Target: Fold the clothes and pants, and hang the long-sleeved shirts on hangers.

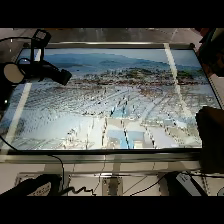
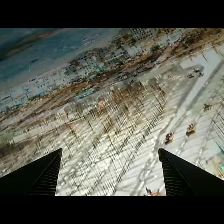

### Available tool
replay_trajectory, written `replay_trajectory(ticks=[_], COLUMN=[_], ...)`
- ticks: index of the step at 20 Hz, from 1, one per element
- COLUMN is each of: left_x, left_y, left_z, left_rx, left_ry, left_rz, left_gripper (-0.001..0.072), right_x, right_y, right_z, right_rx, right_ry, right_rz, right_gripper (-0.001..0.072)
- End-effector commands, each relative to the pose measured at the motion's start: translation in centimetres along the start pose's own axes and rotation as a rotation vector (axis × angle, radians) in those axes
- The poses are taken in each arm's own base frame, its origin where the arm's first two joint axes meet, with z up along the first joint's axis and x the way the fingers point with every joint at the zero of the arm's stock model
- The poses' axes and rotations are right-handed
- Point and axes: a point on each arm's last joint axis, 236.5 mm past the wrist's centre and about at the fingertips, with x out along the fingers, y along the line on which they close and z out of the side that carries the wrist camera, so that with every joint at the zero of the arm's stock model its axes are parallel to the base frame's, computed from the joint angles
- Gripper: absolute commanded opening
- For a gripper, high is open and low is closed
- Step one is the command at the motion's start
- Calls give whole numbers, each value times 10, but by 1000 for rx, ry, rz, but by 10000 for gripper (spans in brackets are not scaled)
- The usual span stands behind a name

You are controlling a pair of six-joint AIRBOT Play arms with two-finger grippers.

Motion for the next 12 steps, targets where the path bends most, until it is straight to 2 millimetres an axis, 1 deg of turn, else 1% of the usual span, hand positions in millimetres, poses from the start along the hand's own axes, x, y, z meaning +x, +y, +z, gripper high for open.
replay_trajectory(ticks=[1,4,5,6,7,8,10,11,12], left_x=[0,0,0,0,0,0,0,0,0], left_y=[0,0,0,0,0,0,0,0,0], left_z=[0,0,0,0,0,0,0,0,0], left_rx=[0,0,-1,0,-1,-1,0,-1,0], left_ry=[0,0,0,0,0,0,0,0,0], left_rz=[1,1,1,1,1,1,1,1,1], left_gripper=[700,700,700,700,700,700,700,700,700], right_x=[-2,-2,-1,-1,-1,-2,-5,-7,-12], right_y=[-23,-20,-17,-11,-1,14,51,72,98], right_z=[-14,-8,-5,-3,-1,2,8,8,6], right_rx=[62,60,56,49,37,13,-76,-143,-234], right_ry=[54,32,19,11,5,-11,-54,-73,-96], right_rz=[-45,-30,-20,-1,32,71,143,173,211], right_gripper=[701,689,630,386,172,15,13,12,12])
